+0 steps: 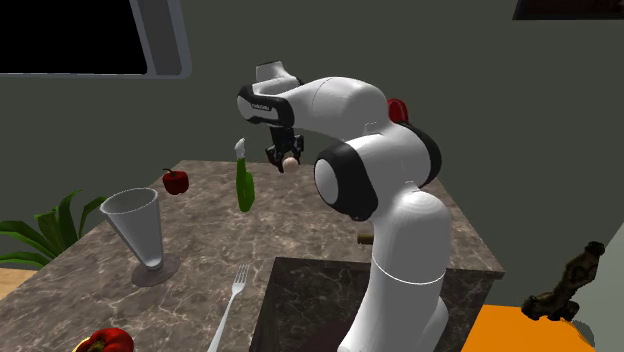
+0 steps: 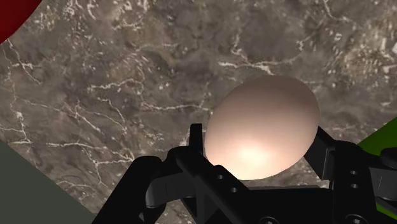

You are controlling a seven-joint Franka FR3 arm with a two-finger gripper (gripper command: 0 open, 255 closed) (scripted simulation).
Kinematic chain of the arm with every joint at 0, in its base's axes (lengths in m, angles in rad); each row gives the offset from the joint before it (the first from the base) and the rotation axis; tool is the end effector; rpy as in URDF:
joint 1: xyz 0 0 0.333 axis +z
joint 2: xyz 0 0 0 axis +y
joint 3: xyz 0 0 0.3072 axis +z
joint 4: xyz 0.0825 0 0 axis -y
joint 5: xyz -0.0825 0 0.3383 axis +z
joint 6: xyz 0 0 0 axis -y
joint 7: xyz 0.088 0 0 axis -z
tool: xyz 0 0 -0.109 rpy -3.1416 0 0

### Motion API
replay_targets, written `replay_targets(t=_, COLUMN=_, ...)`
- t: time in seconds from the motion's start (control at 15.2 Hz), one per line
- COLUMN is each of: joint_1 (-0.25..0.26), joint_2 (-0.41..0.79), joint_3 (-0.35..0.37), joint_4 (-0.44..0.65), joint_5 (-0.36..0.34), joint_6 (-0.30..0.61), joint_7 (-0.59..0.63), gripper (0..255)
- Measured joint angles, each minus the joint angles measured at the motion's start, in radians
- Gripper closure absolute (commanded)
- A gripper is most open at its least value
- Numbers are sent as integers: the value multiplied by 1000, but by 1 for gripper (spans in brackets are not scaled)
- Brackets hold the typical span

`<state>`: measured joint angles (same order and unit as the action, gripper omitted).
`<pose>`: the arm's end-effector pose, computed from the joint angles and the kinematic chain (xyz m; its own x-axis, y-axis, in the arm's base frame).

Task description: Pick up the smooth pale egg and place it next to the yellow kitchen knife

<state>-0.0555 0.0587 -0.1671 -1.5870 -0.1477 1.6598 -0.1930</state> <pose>0.5175 -0.1296 0.5857 0.9997 -0.0185 -0.0164 -0.0157 -0.9876 0.1562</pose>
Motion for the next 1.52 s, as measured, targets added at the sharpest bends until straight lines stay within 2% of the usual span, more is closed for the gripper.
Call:
replay_targets(t=0.2, joint_1=14, joint_2=-35, joint_3=12, joint_4=-22, joint_5=-6, joint_6=-18, joint_7=24, gripper=255)
replay_targets(t=0.79, joint_1=91, joint_2=-290, joint_3=108, joint_4=-298, joint_5=-23, joint_6=-22, joint_7=199, gripper=255)
replay_targets(t=1.25, joint_1=148, joint_2=-445, joint_3=205, joint_4=-441, joint_5=9, joint_6=-58, joint_7=344, gripper=255)
replay_targets(t=1.52, joint_1=181, joint_2=-504, joint_3=264, joint_4=-482, joint_5=41, joint_6=-85, joint_7=424, gripper=255)
